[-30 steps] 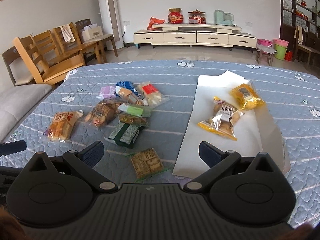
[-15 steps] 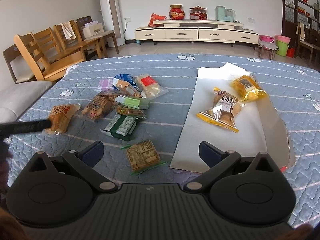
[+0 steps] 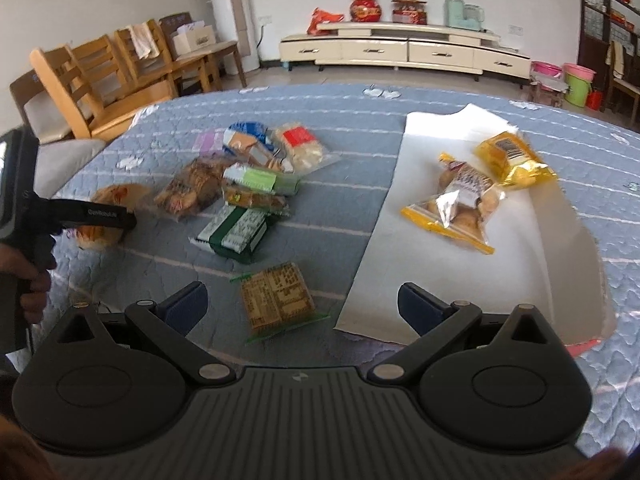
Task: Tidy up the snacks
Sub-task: 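Grasp the red-stamped bread packet with the left tool while the right tool grasps the square cracker packet, then carry both held packets toward the white paper sheet with both tools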
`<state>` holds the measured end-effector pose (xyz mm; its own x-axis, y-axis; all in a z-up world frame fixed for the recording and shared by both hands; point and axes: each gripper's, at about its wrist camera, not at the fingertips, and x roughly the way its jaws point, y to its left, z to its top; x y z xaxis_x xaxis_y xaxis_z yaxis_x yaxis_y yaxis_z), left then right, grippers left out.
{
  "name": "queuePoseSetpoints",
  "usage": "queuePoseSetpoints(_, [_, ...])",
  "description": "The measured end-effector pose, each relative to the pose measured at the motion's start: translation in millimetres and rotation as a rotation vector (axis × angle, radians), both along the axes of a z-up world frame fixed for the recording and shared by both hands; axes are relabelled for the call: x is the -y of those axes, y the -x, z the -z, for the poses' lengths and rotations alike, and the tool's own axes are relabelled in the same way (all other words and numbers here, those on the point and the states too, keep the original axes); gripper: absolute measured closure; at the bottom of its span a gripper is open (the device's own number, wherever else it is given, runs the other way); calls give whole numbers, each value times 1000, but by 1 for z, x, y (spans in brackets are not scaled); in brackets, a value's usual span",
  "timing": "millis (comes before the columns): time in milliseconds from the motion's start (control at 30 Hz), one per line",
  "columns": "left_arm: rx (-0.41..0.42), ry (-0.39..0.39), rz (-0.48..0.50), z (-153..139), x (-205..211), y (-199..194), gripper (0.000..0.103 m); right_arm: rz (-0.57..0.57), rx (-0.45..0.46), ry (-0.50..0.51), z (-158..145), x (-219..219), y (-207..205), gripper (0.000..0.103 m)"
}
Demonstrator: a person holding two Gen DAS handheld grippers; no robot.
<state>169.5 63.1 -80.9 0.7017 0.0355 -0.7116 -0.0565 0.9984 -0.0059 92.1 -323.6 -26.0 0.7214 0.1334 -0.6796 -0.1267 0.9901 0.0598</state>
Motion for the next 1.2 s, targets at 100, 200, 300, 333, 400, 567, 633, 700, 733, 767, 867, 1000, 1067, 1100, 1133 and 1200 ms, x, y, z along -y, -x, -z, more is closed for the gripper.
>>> queuePoseSetpoints(100, [14, 2, 17, -5, 4, 18, 36, -65, -26, 15, 8, -11, -7, 0])
queuePoseSetpoints(200, [30, -3, 51, -10, 10, 33, 36, -139, -58, 46, 15, -25, -19, 0])
queuePoseSetpoints(300, [40, 0, 77, -12, 16, 48, 36, -151, -75, 101, 20, -32, -33, 0])
queuePoseSetpoints(333, [42, 1, 81, -13, 17, 51, 36, -146, -85, 103, 22, -32, -39, 0])
queuePoseSetpoints(400, [46, 12, 88, -15, 17, 57, 36, -141, -113, 95, 26, -29, -51, 0])
queuePoseSetpoints(567, [44, 27, 98, -15, 20, 65, 36, -184, -120, 133, 26, -35, -62, 15])
queuePoseSetpoints(633, [43, 21, 105, -15, 23, 67, 36, -214, -100, 153, 23, -37, -61, 45])
queuePoseSetpoints(700, [47, 25, 107, -17, 24, 70, 36, -233, -88, 183, 22, -44, -58, 47])
queuePoseSetpoints(733, [52, 27, 108, -19, 25, 71, 36, -236, -80, 196, 22, -47, -56, 48])
queuePoseSetpoints(767, [57, 28, 109, -21, 25, 73, 36, -231, -78, 189, 21, -48, -55, 49])
queuePoseSetpoints(867, [74, 22, 112, -27, 27, 78, 36, -207, -63, 140, 16, -47, -46, 49])
queuePoseSetpoints(1000, [91, 21, 111, -36, 30, 84, 36, -192, -15, 125, -2, -50, -29, 51])
queuePoseSetpoints(1067, [103, 20, 111, -41, 31, 88, 36, -183, 7, 118, -10, -50, -21, 51])
queuePoseSetpoints(1100, [109, 20, 113, -43, 31, 91, 36, -177, 18, 114, -15, -50, -17, 51])
queuePoseSetpoints(1133, [113, 19, 116, -46, 32, 93, 36, -170, 27, 110, -15, -49, -16, 51])
queuePoseSetpoints(1200, [123, 19, 120, -51, 34, 98, 36, -158, 38, 94, -22, -47, -8, 51])
